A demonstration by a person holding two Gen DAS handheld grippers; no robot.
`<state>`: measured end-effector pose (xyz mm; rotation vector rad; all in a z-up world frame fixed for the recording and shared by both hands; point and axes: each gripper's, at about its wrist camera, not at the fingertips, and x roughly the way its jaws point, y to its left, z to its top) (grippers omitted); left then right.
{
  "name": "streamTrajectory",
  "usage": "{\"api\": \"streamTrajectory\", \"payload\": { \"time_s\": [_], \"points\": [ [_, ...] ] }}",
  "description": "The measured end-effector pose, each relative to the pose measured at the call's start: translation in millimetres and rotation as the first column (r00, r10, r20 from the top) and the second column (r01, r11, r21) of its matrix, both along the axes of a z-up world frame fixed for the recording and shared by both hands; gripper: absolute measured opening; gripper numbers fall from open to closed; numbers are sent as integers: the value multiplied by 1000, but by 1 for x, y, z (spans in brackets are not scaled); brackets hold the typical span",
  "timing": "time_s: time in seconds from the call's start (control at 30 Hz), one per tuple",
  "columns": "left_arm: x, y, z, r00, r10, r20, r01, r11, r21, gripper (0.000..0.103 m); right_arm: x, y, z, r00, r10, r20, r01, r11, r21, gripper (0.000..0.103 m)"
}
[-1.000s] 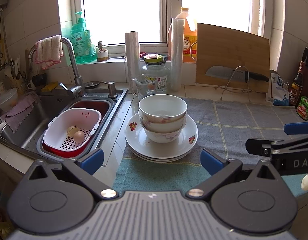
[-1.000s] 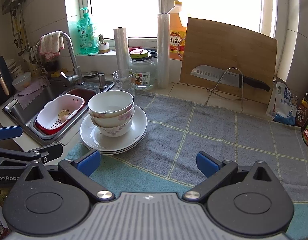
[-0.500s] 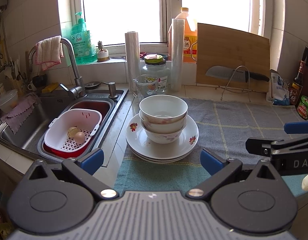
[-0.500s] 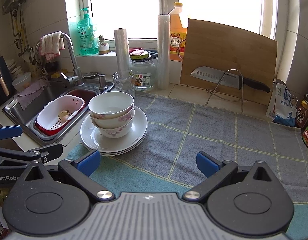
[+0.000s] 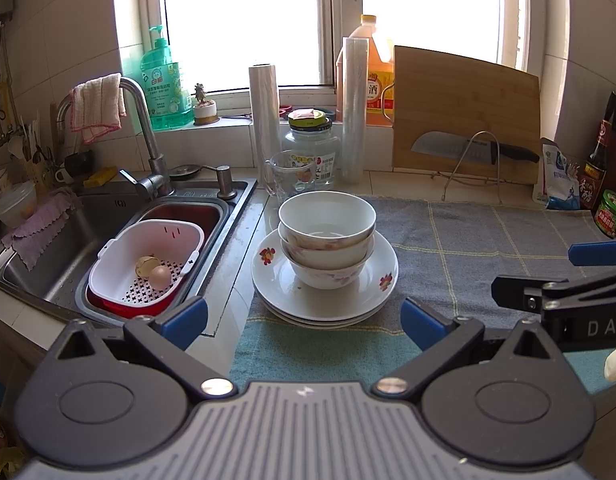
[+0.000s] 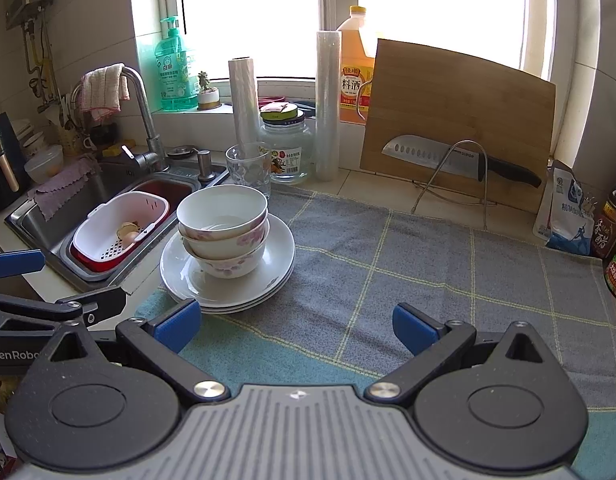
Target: Organize plates and bowls
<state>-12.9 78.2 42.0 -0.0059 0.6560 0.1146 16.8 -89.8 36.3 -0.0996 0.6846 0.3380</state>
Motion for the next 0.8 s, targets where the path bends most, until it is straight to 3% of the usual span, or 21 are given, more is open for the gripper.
{"api": "streamTrajectory", "payload": {
  "time_s": [0.8],
  "points": [
    [7, 1, -1, 1000, -2, -10, 2, 1000, 1, 102, 6, 1, -1, 1000, 3, -4, -3, 1000, 2, 103]
  ]
}}
